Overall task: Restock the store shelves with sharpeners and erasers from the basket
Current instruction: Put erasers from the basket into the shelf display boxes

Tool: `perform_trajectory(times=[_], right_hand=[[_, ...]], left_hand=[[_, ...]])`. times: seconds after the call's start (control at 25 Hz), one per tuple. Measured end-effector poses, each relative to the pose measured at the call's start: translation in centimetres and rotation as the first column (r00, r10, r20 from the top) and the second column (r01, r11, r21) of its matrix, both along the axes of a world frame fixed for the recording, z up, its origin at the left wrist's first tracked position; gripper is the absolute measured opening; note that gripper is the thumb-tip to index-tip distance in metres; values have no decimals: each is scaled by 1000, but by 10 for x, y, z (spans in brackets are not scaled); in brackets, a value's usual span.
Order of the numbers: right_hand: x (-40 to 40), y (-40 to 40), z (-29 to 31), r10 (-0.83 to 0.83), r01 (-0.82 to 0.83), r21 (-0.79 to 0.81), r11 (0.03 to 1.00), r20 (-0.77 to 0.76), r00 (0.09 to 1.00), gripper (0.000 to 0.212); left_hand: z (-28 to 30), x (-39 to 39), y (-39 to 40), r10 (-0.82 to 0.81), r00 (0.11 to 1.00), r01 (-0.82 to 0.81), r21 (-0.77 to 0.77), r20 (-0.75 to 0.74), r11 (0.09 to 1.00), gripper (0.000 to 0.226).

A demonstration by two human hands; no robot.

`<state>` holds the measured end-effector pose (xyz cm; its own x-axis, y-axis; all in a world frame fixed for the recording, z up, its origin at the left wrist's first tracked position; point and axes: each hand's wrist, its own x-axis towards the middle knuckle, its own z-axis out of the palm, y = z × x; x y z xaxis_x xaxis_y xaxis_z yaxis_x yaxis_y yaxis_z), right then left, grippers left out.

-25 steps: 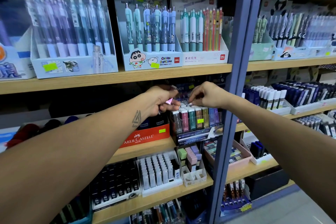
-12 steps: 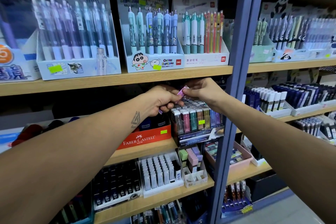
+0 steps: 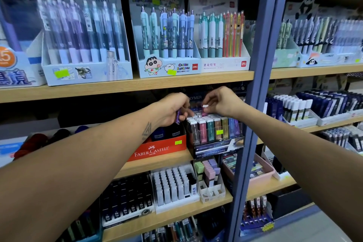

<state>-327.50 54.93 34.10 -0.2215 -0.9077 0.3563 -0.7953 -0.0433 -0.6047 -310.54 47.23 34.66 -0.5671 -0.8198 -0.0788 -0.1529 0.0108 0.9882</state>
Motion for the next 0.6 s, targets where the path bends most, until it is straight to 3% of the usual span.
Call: perform_trajectory(times=[0.16,0.28,0.36,0.48,0.6], right_hand=[[-2,-3,-3,65,-47,88,995,-210,975,8],[1,-1,1,114,-74,165,983,-245,963,23],[8,5,5,127,-125,74,989,-20,992,26],[20,11,10,260,-240,-103,965,314,913,21],[28,5,8,287,-270,-98,958,333,898,24]], left_hand=[[3,1,10,-11,987,25,92,-159,995,19],[3,4,11,-44,975,72,121,-220,990,23],[4,6,8,-84,973,114,133,-214,984,22],[3,5,7,-201,963,228,145,-178,963,33],[0,1,11,-307,932,341,174,-193,924,42]])
